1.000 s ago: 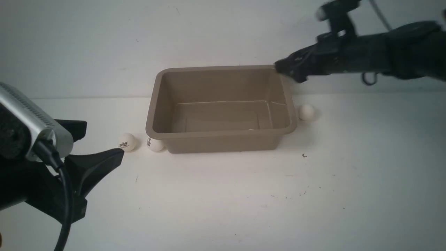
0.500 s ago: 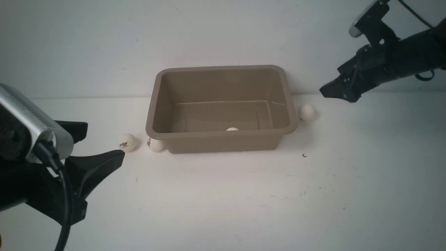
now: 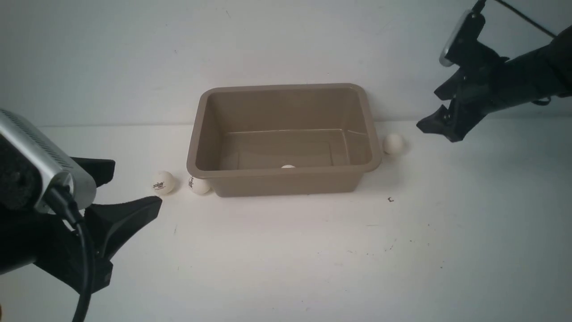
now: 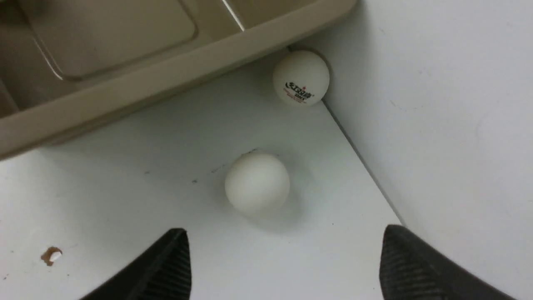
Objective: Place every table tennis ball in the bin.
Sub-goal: Use the right arm to clamp the table tennis ball closest to it
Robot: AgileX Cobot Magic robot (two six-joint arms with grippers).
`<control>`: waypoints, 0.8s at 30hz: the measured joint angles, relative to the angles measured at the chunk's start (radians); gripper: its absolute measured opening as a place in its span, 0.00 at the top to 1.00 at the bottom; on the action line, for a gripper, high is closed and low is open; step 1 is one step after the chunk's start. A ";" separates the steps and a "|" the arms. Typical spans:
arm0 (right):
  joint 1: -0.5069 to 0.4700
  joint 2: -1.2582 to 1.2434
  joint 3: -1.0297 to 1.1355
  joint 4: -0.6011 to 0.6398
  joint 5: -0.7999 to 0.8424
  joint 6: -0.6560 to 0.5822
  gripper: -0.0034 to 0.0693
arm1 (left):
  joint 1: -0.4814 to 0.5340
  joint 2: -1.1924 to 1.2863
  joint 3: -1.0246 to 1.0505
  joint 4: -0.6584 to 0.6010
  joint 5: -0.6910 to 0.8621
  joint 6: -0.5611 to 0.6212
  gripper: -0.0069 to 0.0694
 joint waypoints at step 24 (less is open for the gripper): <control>0.043 0.275 -0.189 0.162 0.008 -0.108 0.26 | 0.000 0.000 0.000 0.004 0.049 0.000 0.26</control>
